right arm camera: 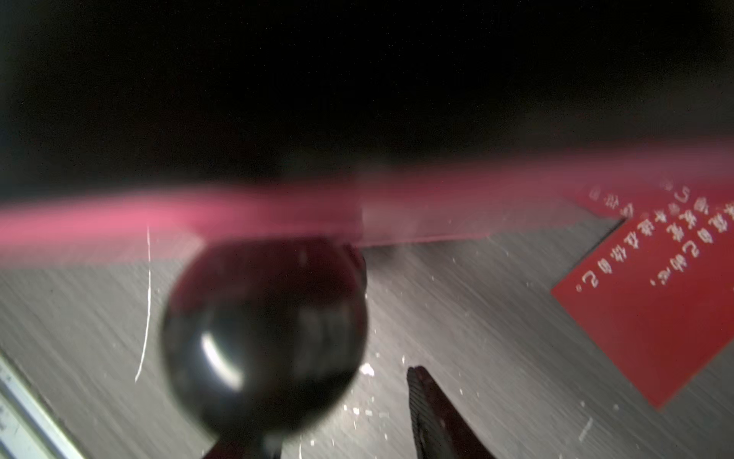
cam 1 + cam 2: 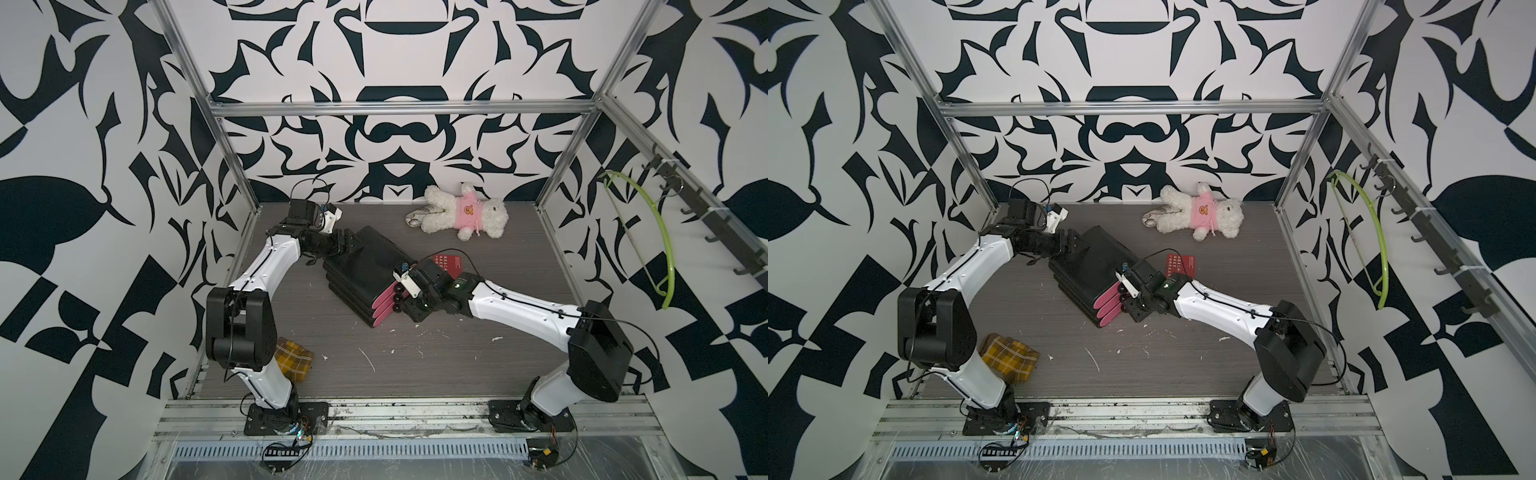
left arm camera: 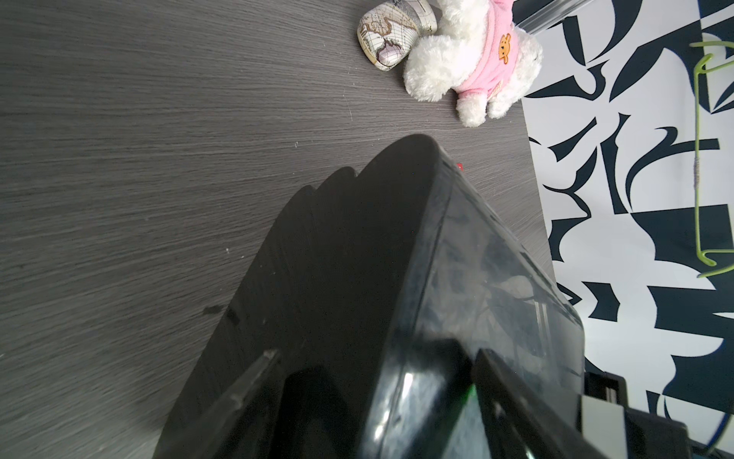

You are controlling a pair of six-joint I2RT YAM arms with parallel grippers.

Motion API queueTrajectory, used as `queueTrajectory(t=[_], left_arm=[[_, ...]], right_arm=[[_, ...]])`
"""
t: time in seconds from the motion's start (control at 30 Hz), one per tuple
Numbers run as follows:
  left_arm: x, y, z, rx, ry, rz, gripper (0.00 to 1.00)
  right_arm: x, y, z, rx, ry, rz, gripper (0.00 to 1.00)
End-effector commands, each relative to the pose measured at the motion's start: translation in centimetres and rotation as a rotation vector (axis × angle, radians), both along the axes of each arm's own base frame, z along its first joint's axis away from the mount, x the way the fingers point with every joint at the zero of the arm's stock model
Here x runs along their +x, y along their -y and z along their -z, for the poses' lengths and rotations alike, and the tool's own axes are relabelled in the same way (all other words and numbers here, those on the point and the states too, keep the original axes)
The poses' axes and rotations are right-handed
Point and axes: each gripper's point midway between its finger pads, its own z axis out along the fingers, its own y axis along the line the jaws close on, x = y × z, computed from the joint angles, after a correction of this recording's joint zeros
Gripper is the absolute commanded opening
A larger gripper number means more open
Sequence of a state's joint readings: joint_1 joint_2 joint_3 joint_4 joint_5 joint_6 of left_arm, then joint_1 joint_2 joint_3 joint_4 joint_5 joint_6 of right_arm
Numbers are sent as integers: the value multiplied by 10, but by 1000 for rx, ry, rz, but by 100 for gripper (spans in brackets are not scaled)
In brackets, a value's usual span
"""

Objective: Take the postcards out of the drawer
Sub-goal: Close the drawer in the storage box, then open the drawer in the storage box.

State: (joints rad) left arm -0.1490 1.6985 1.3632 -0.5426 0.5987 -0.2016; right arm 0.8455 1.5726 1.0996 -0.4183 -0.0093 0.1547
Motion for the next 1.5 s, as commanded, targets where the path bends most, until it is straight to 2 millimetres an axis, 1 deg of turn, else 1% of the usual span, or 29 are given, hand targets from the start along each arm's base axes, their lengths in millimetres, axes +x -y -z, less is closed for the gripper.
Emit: queueTrajectory(t=[0.0,0.23,0.4,0.47,0.67,0.83,0.9,1.0,1.17,1.27,1.47], left_arm=[[-24,-3,42,74,-171,7,79],[-24,-3,42,71,-174,8,79],[-24,-2,42,71,-175,9,79],[-24,-2,42,71,-175,10,79],[-23,-3,42,73,-172,10,79],[-24,-2,41,72,-172,11,79],[-23,-2,40,72,-170,10,79],[-24,-3,40,72,-171,10,79],[-24,-3,41,75,-172,9,79],[-23,-3,41,77,-170,7,79],[-23,-3,43,79,-176,8,79]], right_arm=[[14,-10,-9,87,71,34,52],[21,-17,-4,150,105,56,51],[24,-21,1,162,105,58,45],[24,-22,5,158,100,59,45],[25,-24,11,156,89,61,37],[24,-23,18,140,73,61,33],[24,-22,22,129,66,63,31],[23,-21,26,121,58,66,26],[21,-17,25,111,53,71,16],[17,-11,24,96,42,78,14],[2,7,18,90,24,101,14]])
